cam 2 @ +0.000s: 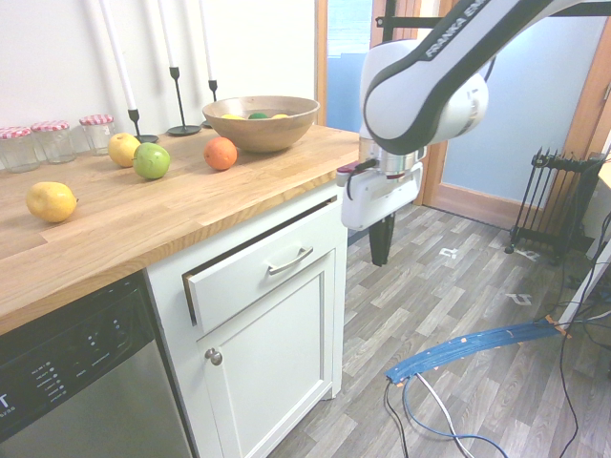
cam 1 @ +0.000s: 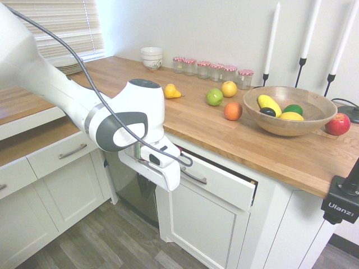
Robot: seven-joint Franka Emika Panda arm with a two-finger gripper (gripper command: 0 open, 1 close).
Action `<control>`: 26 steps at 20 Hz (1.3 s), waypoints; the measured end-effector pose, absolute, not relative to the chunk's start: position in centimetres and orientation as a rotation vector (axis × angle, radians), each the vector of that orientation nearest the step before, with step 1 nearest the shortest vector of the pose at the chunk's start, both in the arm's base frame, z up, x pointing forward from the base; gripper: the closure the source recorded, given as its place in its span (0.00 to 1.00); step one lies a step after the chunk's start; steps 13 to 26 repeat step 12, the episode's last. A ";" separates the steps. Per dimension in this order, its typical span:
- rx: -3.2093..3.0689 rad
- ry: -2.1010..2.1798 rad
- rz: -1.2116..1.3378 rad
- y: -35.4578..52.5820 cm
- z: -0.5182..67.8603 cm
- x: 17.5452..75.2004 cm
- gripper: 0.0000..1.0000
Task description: Close the drawer
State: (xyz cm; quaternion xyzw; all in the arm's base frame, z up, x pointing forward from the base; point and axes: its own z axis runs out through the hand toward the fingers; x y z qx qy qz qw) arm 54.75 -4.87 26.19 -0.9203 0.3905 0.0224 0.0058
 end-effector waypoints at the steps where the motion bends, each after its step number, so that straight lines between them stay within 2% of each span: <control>1: -2.881 1.223 0.067 -4.8 26.5 53.4 0.00; 7: -2.874 1.234 0.050 -5.0 27.7 48.9 0.00; 26: -2.864 1.247 0.032 -5.5 27.8 48.8 0.00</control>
